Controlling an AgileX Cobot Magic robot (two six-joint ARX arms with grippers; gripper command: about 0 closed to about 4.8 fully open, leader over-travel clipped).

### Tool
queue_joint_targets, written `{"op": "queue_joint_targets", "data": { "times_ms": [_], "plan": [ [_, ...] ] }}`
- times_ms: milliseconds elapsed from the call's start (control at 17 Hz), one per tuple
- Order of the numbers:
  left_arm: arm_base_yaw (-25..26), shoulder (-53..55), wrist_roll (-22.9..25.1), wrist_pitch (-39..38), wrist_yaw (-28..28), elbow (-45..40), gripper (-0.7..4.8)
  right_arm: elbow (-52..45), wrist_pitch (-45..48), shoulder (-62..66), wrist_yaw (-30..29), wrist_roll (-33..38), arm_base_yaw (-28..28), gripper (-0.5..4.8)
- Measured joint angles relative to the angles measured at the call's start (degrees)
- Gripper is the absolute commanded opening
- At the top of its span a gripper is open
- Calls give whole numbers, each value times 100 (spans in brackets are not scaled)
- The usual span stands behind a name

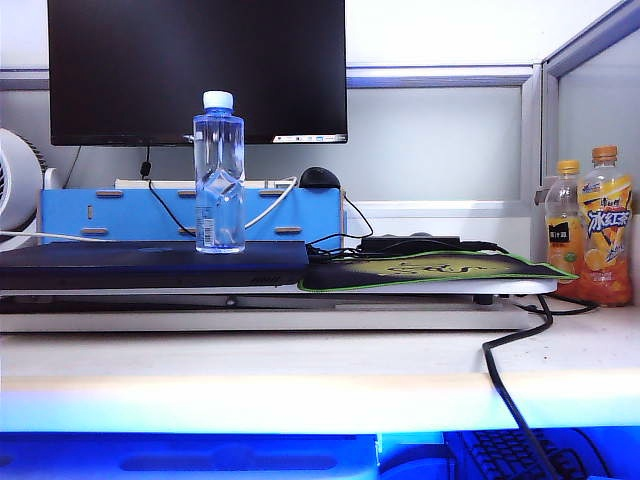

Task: Pick up the mineral water bottle and place it on the laptop.

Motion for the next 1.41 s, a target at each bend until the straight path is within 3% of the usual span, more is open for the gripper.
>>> {"op": "queue_joint_targets", "data": {
  "times_ms": [293, 646, 880, 1115, 1233, 1409],
  "plan": [
    [0, 0, 0, 2, 0, 0, -2, 17, -769, -1908, 214, -227, 2, 479],
    [0, 2, 0, 2, 0, 0, -2, 9, -2553, -3993, 555, -599, 2, 479],
    [0, 0, 0, 2, 0, 0, -2, 22, -2970, -5134, 581, -601, 2, 479],
    [0, 0, 0, 2, 0, 0, -2, 31, -3947, -5759, 638, -601, 2, 479],
    [0, 0, 0, 2, 0, 0, -2, 20, -4909, -5895, 1040, -555, 7, 479],
    [0, 0, 0, 2, 0, 0, -2, -289, -5652, -6002, 1154, -17, 7, 479]
  ]
}}
